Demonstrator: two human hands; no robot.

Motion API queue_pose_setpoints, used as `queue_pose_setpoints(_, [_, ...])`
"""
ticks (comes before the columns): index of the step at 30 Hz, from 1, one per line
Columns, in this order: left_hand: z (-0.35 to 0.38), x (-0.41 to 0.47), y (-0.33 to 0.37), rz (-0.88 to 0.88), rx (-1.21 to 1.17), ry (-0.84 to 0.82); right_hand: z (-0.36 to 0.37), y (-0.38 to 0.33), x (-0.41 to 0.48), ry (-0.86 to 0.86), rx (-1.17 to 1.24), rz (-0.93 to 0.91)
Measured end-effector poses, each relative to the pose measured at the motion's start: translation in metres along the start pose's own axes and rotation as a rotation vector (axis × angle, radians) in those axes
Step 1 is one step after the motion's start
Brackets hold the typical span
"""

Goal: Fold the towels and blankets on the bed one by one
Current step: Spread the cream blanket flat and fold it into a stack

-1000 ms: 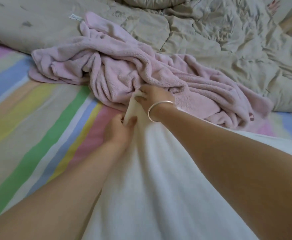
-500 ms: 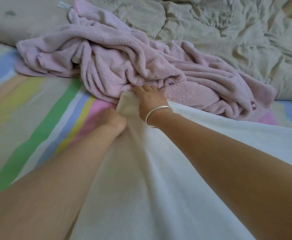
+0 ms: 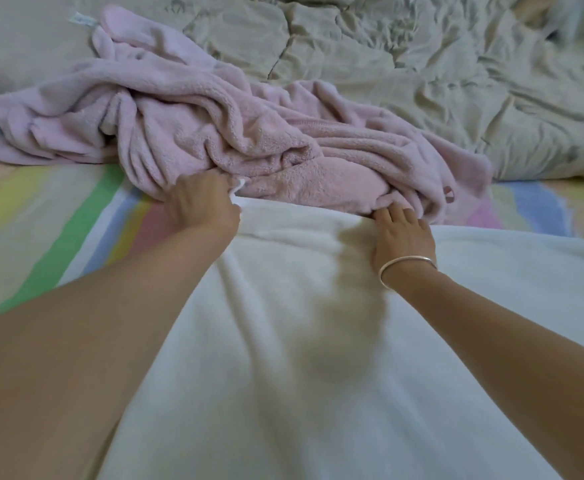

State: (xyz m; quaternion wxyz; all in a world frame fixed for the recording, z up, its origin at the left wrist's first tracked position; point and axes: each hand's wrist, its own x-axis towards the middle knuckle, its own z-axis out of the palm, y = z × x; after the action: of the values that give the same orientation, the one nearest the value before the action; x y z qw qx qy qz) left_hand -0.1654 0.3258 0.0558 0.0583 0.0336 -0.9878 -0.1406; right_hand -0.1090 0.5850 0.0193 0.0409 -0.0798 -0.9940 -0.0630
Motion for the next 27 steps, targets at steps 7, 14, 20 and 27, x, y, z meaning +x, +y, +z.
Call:
queue_pose_setpoints(7, [0.000,-0.041,-0.022,0.103,0.039,0.078,-0.009,0.025,0.007,-0.018,-0.199,-0.052])
queue_pose_setpoints(14, [0.001,-0.102,-0.047,0.105,-0.108,0.148,-0.029,0.056,-0.069,0.193,-0.006,-0.128])
queue_pose_setpoints(20, [-0.016,-0.196,-0.069,0.146,-0.148,0.099,-0.055,0.070,-0.196,0.244,0.211,-0.271])
queue_pose_setpoints(27, [-0.046,-0.321,-0.098,0.186,-0.174,0.036,-0.058,0.091,-0.325,0.136,0.240,-0.490])
